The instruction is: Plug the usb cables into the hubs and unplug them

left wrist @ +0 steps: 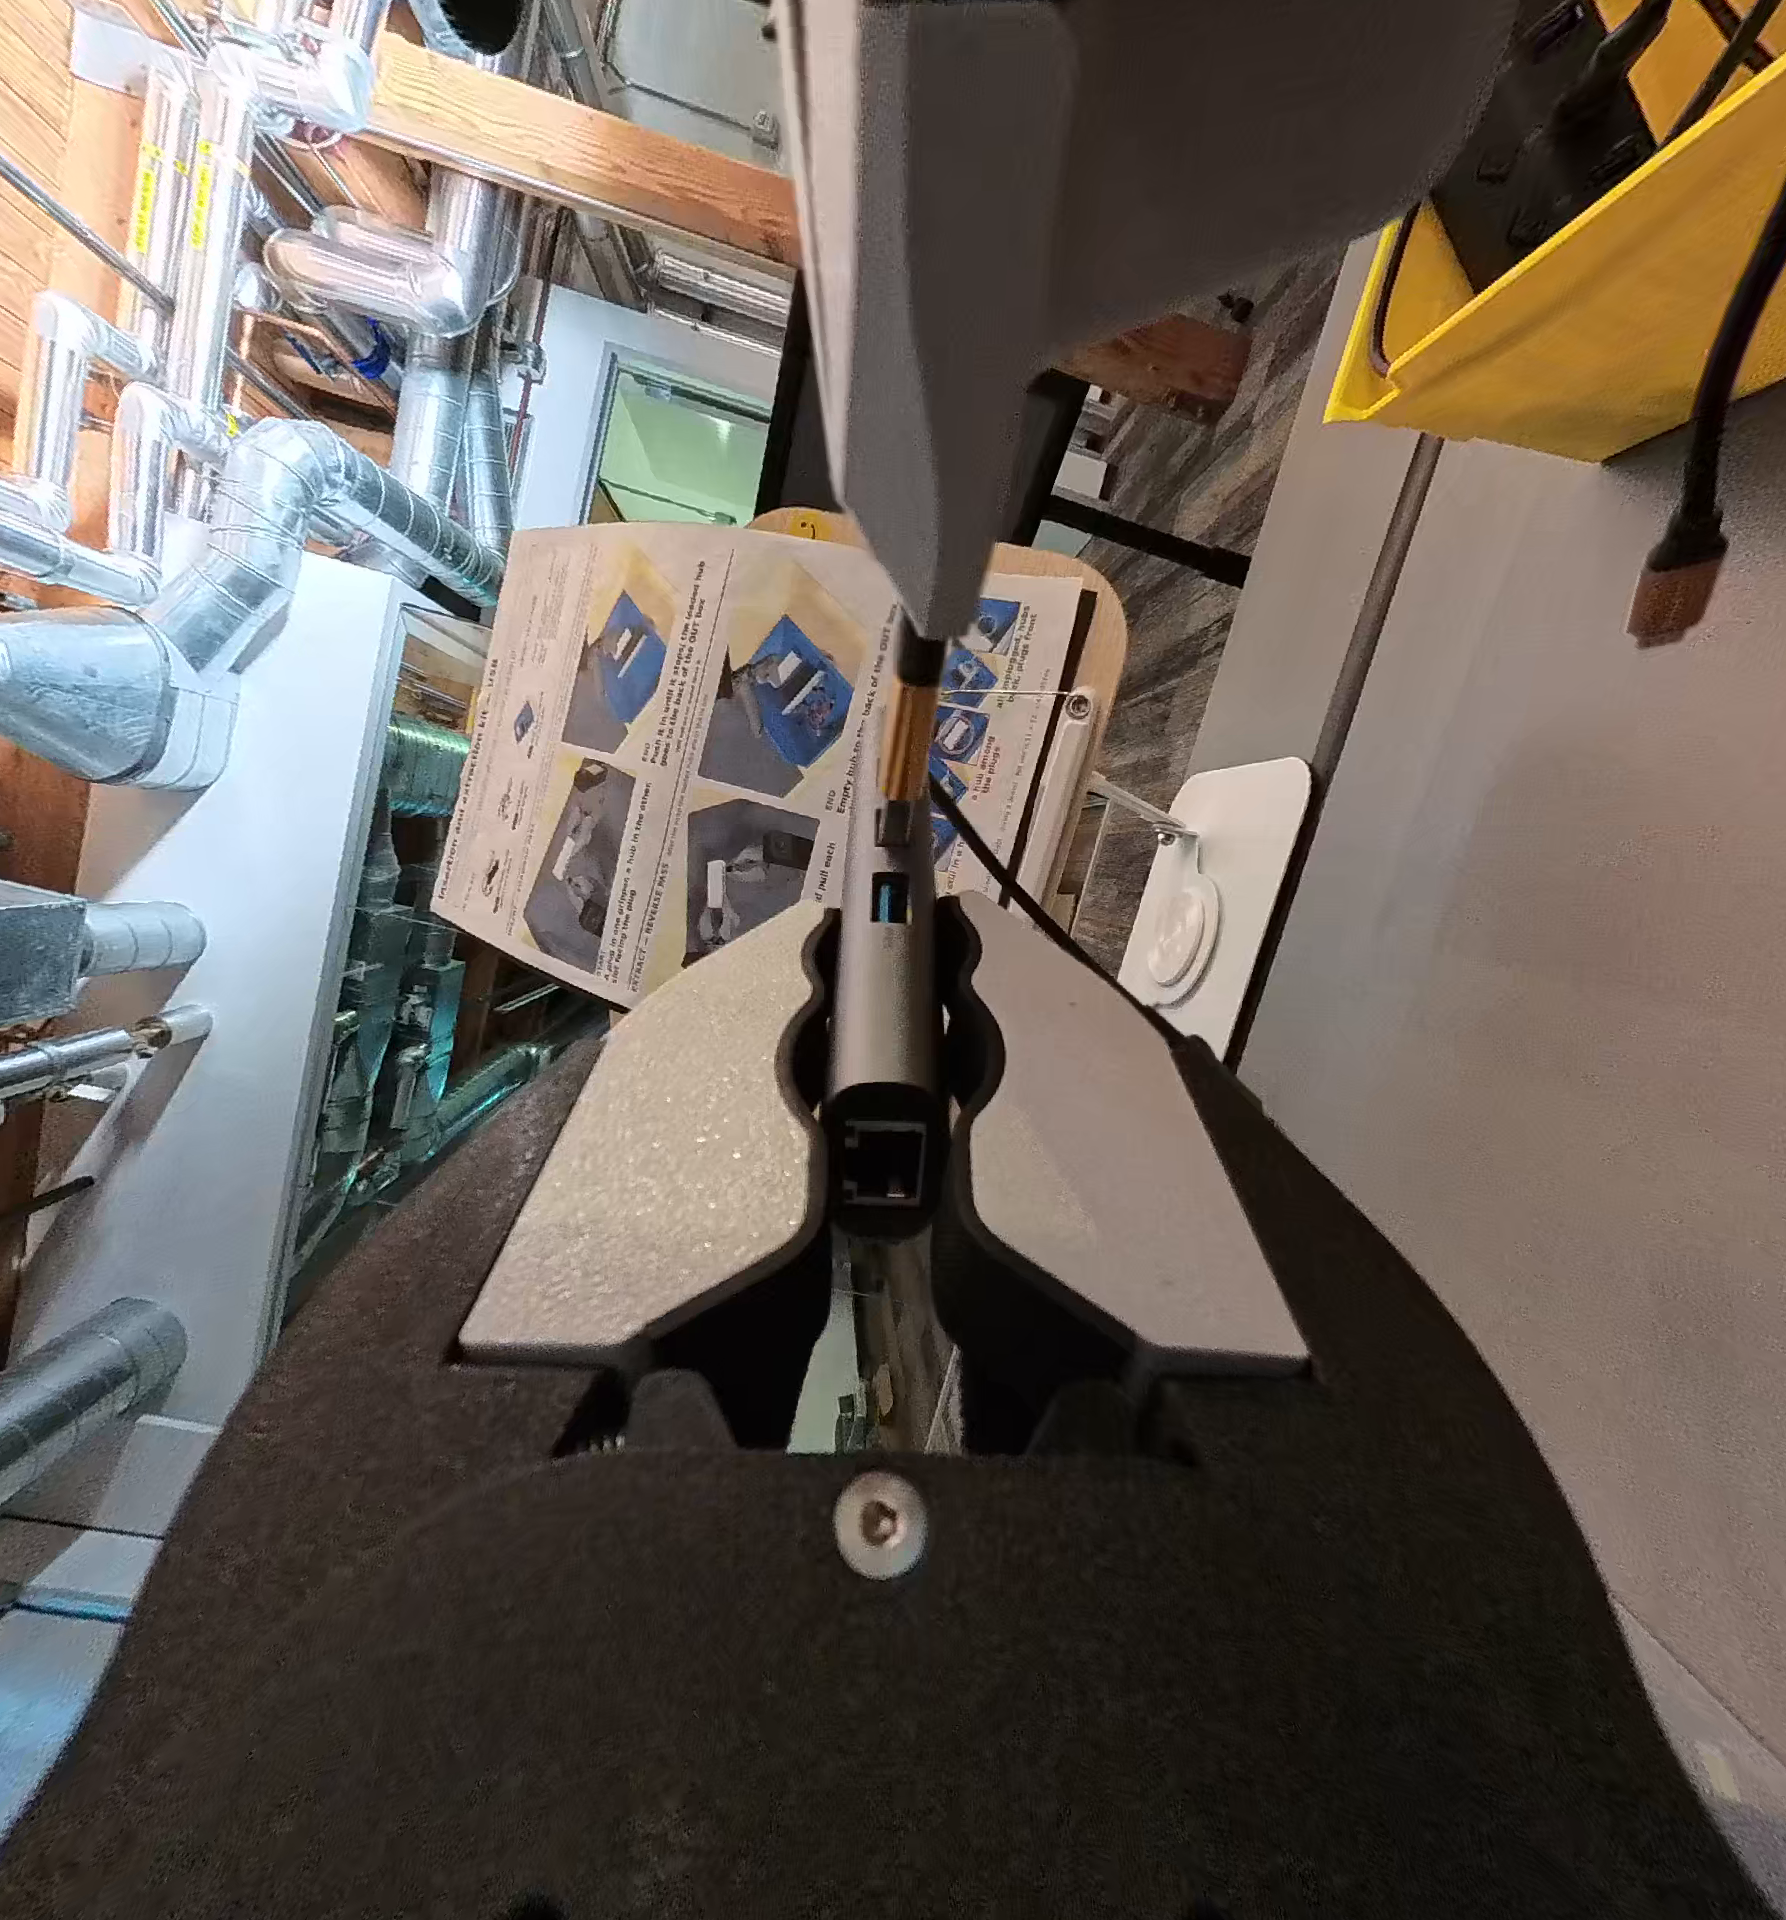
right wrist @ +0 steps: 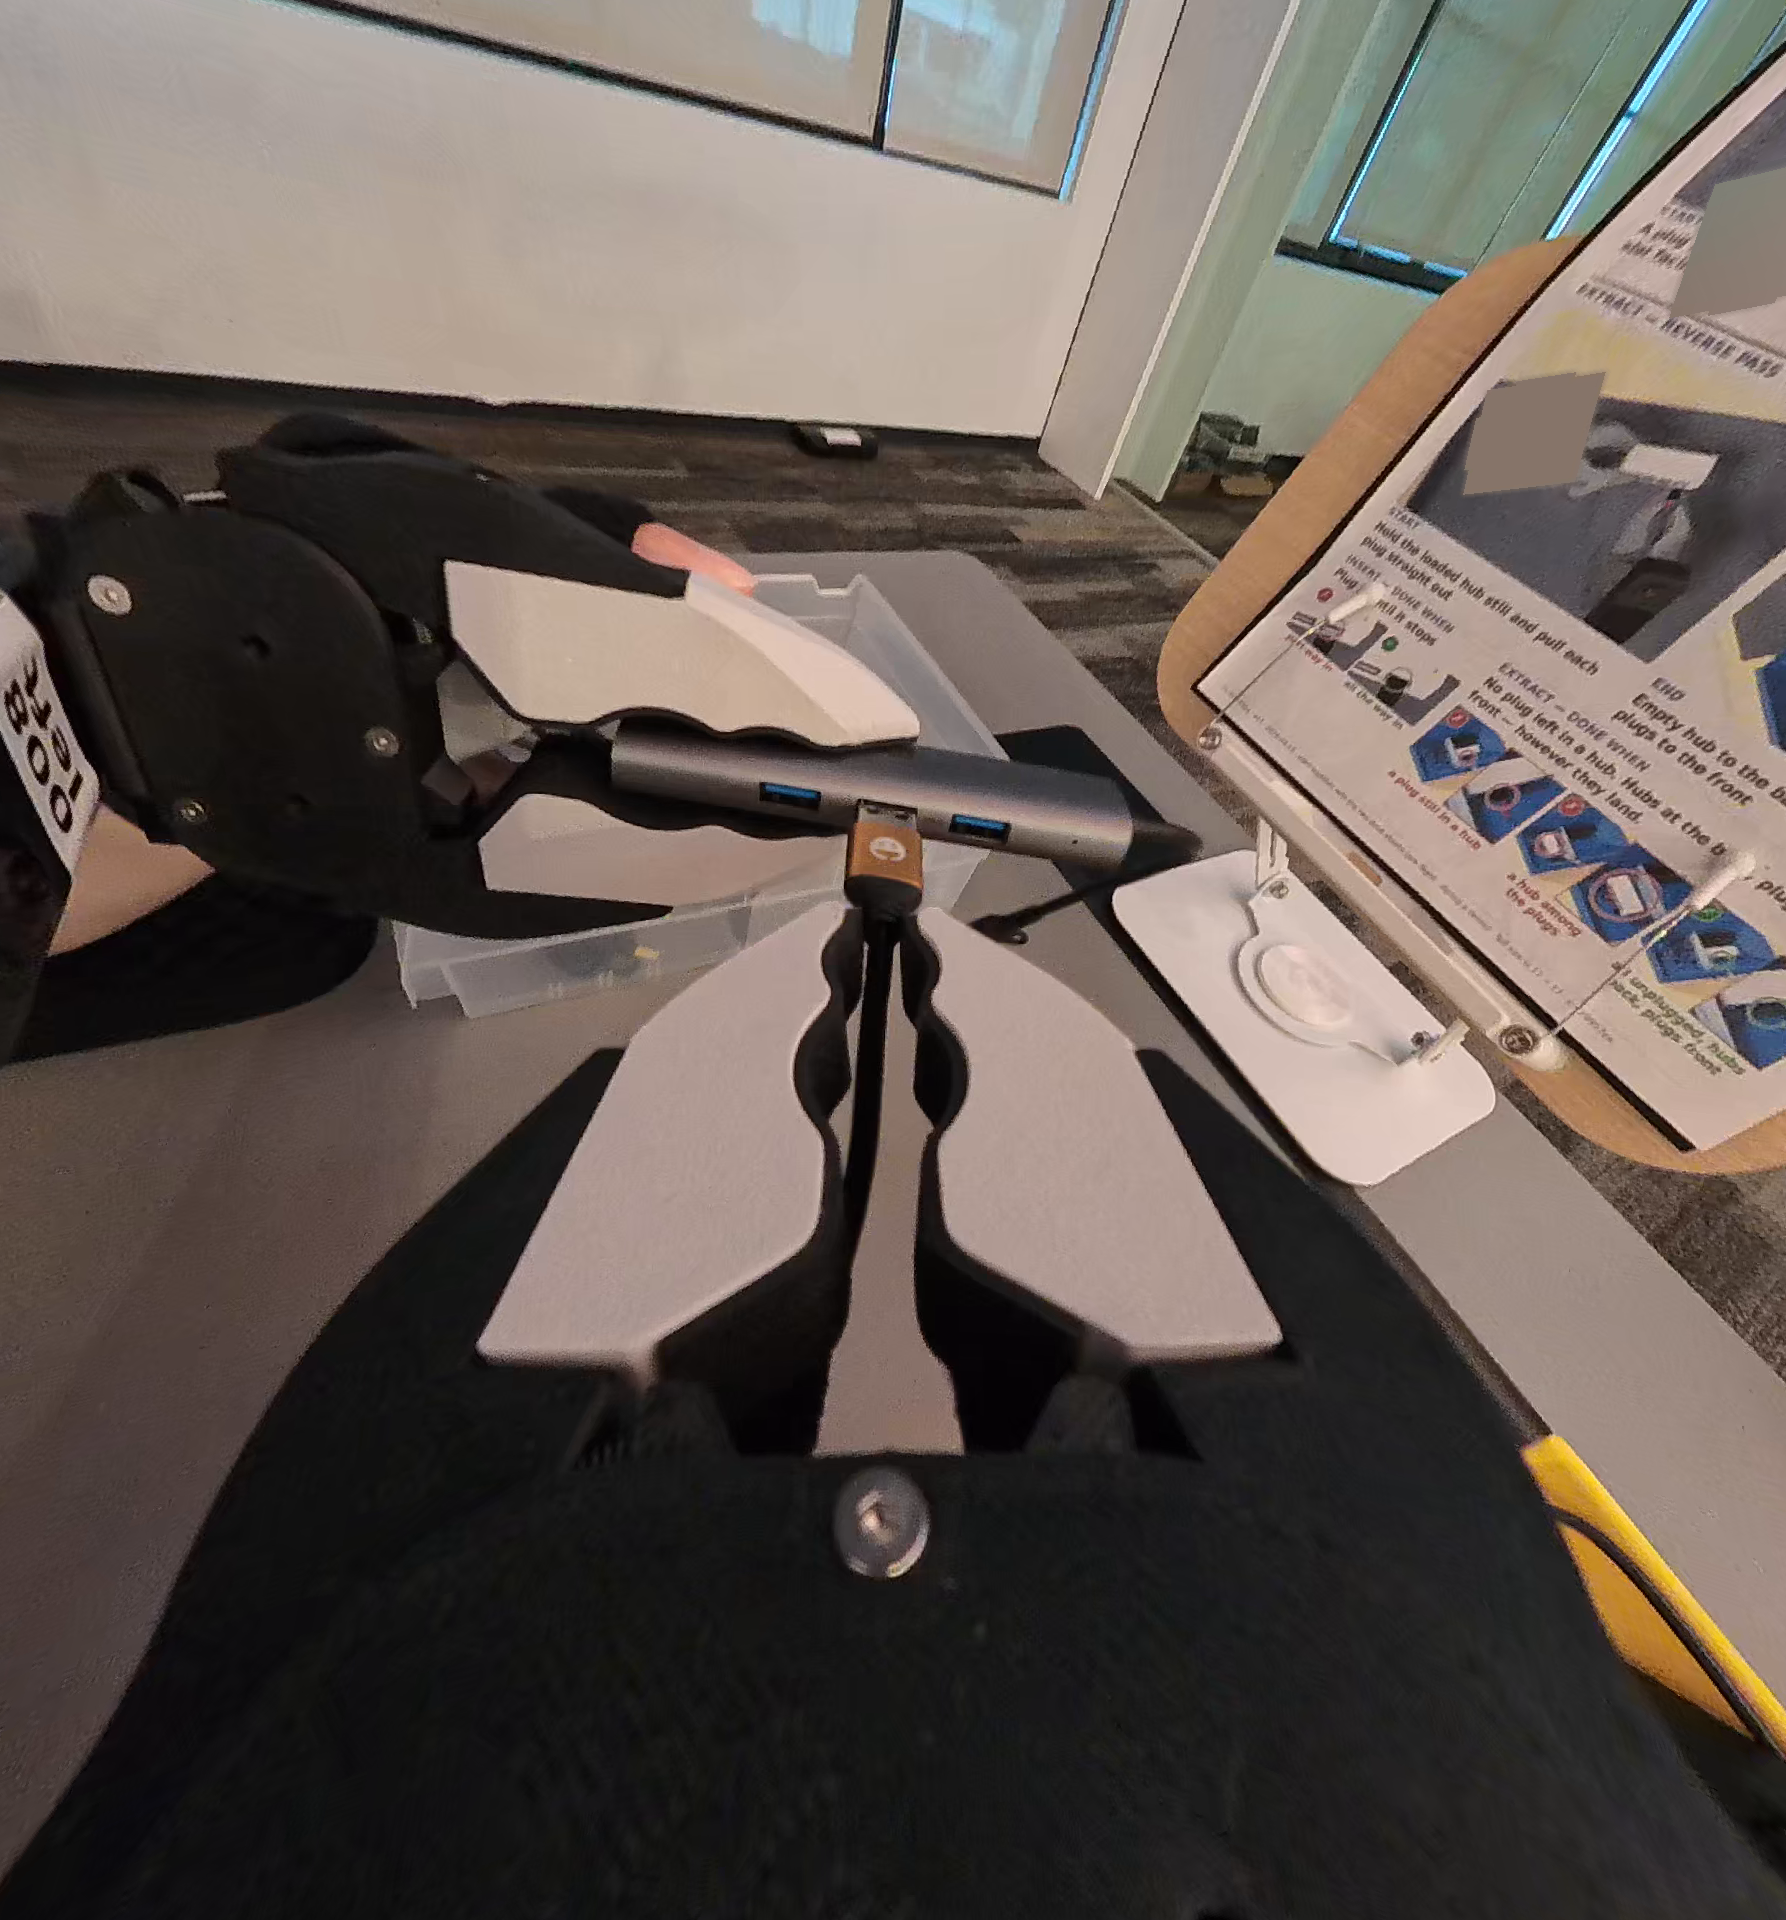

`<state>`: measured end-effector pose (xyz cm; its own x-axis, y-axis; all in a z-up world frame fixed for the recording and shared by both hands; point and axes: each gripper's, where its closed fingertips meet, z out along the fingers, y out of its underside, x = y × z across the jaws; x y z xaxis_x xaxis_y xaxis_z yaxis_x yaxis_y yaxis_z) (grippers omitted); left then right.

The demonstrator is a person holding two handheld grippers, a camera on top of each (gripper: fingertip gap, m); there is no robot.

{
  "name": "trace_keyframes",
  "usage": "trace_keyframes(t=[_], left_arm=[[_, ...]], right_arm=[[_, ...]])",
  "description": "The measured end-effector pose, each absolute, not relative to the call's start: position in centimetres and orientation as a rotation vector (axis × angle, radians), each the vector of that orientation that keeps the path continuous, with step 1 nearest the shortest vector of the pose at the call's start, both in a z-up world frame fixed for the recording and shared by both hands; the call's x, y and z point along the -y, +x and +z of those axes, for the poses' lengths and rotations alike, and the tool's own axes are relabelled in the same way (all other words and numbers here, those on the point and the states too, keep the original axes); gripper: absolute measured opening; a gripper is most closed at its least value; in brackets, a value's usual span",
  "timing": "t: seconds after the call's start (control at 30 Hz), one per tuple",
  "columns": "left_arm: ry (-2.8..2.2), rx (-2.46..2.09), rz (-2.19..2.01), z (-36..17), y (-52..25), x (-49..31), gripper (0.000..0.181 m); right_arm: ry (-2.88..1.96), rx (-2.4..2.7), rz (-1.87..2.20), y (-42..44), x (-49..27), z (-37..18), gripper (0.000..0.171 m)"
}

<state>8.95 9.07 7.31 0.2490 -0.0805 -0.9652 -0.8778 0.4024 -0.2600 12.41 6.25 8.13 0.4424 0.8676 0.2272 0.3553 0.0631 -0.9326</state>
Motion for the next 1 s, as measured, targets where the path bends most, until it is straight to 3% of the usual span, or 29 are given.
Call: trace_keyframes(t=[1.0], left_arm=[[-0.988, -1.209, 0.663, 7.3, 9.6, -8.3, 0.016]], right_arm=[[-1.453, 1.171, 0.557, 12.4, -5.3, 8.9, 0.007]])
